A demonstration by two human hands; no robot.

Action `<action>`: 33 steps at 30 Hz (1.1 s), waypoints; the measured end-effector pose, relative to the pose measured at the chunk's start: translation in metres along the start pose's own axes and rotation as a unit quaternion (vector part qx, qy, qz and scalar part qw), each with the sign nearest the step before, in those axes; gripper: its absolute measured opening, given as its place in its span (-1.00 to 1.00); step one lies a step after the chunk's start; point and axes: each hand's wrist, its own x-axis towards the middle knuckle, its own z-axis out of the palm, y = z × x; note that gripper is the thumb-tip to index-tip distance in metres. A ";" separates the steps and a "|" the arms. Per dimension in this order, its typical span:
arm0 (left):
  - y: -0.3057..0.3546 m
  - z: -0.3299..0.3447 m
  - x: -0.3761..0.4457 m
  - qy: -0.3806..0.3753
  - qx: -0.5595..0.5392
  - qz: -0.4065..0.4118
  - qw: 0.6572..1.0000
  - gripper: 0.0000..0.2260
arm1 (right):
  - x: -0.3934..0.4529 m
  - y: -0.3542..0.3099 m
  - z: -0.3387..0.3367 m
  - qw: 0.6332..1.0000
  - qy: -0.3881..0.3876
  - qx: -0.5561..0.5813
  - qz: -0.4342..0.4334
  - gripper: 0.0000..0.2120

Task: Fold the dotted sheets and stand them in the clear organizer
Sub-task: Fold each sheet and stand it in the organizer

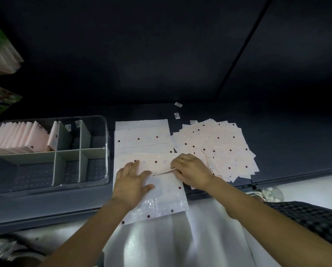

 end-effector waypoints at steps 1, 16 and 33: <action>0.001 0.000 -0.003 0.024 -0.001 -0.001 1.000 -0.56 | -0.002 -0.007 -0.002 1.000 0.012 0.016 -0.007 -0.87; -0.002 0.024 -0.053 0.153 -0.308 -0.075 0.936 -0.91 | -0.002 -0.041 0.000 0.924 -0.214 0.271 0.161 -0.49; -0.002 0.036 -0.067 0.147 -0.051 0.057 0.986 -0.46 | 0.060 -0.054 0.035 0.857 -0.201 0.284 0.381 -0.84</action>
